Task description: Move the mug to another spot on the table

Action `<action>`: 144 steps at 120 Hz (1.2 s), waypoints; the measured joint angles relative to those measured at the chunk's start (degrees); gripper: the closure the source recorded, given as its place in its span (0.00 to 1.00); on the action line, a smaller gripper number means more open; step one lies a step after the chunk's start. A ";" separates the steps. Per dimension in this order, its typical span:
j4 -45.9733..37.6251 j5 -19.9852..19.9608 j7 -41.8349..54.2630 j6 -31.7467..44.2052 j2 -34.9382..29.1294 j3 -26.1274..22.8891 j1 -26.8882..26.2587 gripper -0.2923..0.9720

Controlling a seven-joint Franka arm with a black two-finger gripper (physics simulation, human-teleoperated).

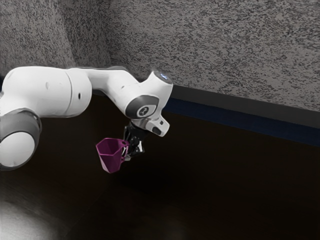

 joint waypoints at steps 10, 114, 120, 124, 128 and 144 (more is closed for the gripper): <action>0.00 -0.48 0.64 0.38 0.40 0.00 0.16 0.78; 2.02 -3.37 5.51 3.17 5.49 -0.08 1.88 0.77; 2.03 -3.47 5.66 3.31 5.54 -0.08 1.89 0.76; 2.03 -3.59 5.78 3.37 5.55 -0.08 1.94 0.75; 1.99 -3.72 5.89 3.48 5.56 -0.08 2.00 0.72; 1.95 -4.22 6.42 3.91 5.64 -0.07 2.06 0.61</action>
